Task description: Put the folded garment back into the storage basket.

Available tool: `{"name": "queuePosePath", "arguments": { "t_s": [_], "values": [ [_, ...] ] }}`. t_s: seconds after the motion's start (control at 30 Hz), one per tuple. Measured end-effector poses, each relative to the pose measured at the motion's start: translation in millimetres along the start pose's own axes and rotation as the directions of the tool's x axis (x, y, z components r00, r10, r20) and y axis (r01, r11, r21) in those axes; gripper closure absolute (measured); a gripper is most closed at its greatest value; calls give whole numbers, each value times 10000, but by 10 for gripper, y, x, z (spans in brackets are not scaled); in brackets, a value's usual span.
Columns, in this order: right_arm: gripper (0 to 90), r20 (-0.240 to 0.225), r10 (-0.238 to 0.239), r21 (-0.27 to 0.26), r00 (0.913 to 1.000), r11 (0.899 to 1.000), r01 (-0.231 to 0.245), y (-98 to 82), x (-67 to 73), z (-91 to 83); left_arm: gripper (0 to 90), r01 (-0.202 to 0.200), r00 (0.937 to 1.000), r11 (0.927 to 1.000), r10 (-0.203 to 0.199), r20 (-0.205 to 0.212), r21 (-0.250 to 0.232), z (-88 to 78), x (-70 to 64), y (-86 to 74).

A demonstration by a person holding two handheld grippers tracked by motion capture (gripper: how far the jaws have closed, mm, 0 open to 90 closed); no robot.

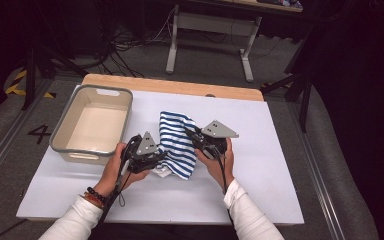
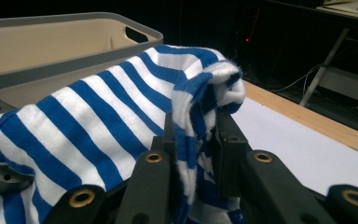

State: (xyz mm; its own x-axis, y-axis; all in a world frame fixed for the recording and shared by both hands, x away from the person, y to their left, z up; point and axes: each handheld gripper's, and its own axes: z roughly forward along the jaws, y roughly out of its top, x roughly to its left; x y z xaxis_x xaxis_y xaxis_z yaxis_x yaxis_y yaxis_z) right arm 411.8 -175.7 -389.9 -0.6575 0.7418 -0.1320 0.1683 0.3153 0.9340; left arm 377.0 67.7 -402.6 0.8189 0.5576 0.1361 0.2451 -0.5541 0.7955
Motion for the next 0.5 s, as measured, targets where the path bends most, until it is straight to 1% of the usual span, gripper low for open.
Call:
{"name": "queuePosePath", "arguments": {
  "t_s": [0.23,0.33,0.5],
  "values": [
    [771,-75,-27,-116,10000,9999,26,102,21,47,676,111,9998,9999,-112,-139,-70,-99,66,24],
    [771,-107,-30,-147,9999,9999,29,132,31,64,676,91,9998,9999,-93,-196,-53,-127,85,27],
    [771,-245,-62,-202,9997,9998,58,229,66,133,676,188,9994,9998,-191,-286,-103,-208,157,21]
  ]
}}
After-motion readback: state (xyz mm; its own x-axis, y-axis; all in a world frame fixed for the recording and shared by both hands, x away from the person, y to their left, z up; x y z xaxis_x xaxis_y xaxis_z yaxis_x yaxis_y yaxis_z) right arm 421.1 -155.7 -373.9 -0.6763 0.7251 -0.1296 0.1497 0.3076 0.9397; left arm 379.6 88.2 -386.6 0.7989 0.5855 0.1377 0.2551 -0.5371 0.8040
